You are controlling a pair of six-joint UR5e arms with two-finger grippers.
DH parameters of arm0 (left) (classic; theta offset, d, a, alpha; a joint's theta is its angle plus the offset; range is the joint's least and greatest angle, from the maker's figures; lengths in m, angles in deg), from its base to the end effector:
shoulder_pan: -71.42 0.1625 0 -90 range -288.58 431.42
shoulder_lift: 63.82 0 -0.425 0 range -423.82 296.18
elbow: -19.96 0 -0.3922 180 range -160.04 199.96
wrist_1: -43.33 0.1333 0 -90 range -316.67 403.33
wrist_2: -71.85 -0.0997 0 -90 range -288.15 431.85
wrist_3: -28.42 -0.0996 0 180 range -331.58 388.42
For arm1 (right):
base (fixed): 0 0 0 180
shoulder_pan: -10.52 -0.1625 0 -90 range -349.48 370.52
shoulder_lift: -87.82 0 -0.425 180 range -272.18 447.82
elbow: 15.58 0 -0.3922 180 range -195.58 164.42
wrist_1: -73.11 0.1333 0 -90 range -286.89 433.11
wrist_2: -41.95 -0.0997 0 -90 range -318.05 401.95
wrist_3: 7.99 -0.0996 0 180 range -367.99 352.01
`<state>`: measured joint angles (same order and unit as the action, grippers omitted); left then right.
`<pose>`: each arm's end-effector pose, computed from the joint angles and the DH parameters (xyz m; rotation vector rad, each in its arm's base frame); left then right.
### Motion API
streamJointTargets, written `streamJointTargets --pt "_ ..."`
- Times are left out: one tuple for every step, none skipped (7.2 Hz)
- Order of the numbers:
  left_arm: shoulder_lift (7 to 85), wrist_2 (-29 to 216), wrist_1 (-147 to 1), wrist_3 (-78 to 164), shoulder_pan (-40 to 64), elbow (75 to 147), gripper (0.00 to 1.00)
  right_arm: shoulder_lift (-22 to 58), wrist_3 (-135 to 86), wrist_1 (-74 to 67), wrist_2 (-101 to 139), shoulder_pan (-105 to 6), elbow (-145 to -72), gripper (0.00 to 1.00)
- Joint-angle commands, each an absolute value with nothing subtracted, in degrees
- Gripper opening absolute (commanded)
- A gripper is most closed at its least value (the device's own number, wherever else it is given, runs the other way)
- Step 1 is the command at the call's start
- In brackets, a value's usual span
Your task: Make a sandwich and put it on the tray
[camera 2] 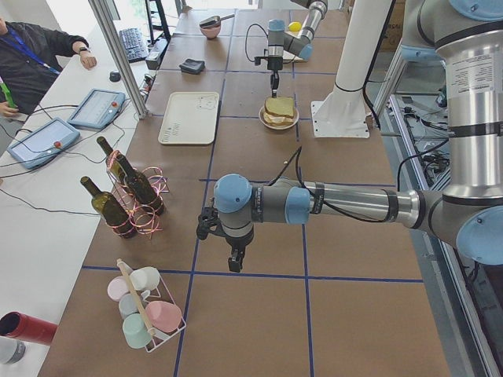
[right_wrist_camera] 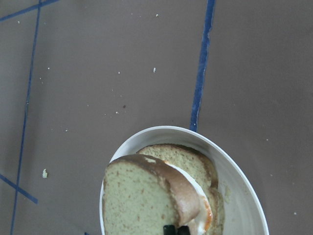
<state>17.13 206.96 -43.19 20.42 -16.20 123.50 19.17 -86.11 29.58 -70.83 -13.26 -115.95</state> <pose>-0.0450 -0.4273 0.6200 0.0554 0.7866 0.1786 -0.5096 -0.3281 0.2733 0.0941 -1.3784 -0.0976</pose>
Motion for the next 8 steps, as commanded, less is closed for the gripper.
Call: streamJointTargets --pt "17.1 206.9 -43.1 20.4 -16.2 123.5 1.00 19.4 -85.2 29.0 -70.3 -12.9 -114.9 0.00" --pt "17.1 206.9 -43.1 20.4 -16.2 123.4 1.00 19.7 -85.1 28.9 -70.3 -13.0 -114.7 0.00" --pt "17.1 206.9 -43.1 20.4 -16.2 123.4 1.00 20.2 -85.2 27.2 -70.1 -13.1 -114.8 0.06" --pt "17.1 207.0 -43.2 20.3 -16.2 123.5 1.00 20.6 -85.2 25.8 -69.2 -13.4 -114.9 0.99" --pt "17.1 207.0 -43.2 20.3 -16.2 123.5 1.00 21.0 -85.2 22.9 -69.1 -14.9 -115.4 1.00" --pt "17.1 207.0 -43.3 20.3 -16.2 123.8 1.00 22.2 -85.1 17.9 -70.2 -18.0 -115.7 1.00" --pt "17.1 207.0 -43.4 20.3 -16.2 124.4 1.00 23.6 -83.4 11.8 -71.5 -21.3 -116.0 1.00" --pt "17.3 206.9 -43.4 20.2 -16.2 125.3 1.00 23.7 -78.9 7.3 -73.6 -24.9 -116.0 1.00"
